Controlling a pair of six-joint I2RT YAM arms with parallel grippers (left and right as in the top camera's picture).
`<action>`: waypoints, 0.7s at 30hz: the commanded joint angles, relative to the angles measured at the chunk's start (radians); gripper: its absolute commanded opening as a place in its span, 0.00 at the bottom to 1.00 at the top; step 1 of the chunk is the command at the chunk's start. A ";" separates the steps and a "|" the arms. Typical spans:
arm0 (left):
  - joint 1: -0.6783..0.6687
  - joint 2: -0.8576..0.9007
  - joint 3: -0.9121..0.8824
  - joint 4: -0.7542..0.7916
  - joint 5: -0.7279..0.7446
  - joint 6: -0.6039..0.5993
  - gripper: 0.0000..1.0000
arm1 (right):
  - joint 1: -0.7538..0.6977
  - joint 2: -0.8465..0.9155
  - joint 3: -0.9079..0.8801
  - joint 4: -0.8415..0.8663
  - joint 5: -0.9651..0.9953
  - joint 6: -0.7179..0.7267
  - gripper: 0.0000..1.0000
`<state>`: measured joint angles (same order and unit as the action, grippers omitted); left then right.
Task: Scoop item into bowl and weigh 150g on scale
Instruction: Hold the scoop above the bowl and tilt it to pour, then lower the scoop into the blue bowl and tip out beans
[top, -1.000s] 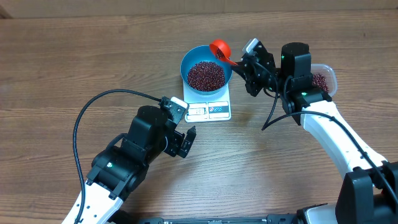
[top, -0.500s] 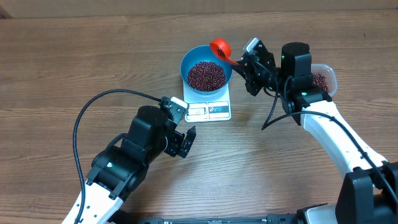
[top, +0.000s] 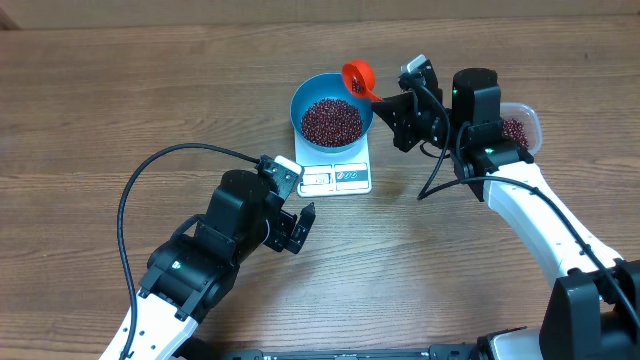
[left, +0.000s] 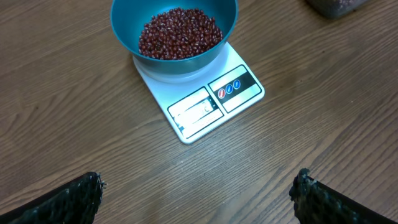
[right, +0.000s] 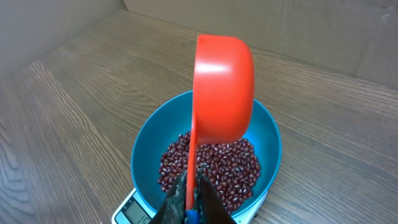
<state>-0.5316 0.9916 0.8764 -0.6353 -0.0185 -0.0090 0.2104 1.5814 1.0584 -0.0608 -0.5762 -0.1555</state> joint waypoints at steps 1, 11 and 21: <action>-0.006 0.002 0.000 0.003 0.011 -0.016 1.00 | 0.005 0.005 0.021 0.003 -0.005 0.029 0.04; -0.006 0.002 0.000 0.003 0.011 -0.016 1.00 | 0.067 0.056 0.021 0.008 0.029 0.028 0.04; -0.006 0.002 0.000 0.003 0.011 -0.016 1.00 | 0.099 0.115 0.021 -0.006 0.124 0.116 0.04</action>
<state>-0.5316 0.9916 0.8764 -0.6353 -0.0185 -0.0090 0.3046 1.6901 1.0584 -0.0654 -0.4873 -0.1070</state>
